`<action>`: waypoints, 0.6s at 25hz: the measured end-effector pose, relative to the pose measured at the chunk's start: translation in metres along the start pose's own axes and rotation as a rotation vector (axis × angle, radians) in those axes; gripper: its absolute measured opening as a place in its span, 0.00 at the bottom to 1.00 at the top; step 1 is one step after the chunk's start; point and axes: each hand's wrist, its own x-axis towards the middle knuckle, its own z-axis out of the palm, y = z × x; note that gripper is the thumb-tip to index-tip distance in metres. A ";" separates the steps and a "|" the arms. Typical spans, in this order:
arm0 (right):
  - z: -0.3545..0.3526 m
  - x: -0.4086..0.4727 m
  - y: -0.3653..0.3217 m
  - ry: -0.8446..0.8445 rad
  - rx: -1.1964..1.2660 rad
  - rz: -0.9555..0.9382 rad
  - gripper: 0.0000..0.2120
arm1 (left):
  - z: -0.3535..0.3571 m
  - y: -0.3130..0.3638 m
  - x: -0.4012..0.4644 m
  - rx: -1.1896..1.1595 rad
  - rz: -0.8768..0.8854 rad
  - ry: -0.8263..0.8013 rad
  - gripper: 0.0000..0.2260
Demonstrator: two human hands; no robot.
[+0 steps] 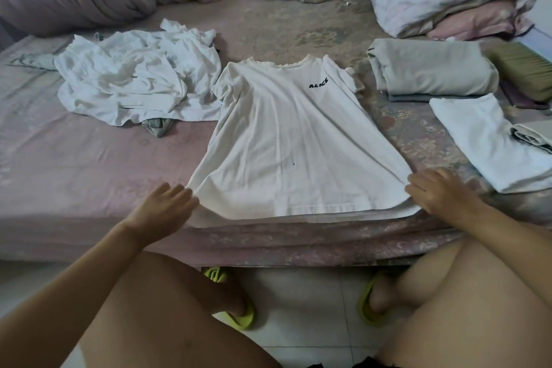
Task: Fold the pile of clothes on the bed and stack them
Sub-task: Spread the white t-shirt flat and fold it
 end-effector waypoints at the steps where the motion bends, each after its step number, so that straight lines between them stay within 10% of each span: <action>1: -0.003 -0.002 0.001 0.054 0.023 0.014 0.07 | -0.006 -0.006 -0.002 -0.042 -0.034 0.038 0.03; 15: 0.010 -0.012 -0.007 -0.102 0.184 -0.219 0.09 | 0.007 -0.009 -0.021 -0.034 0.342 -0.410 0.15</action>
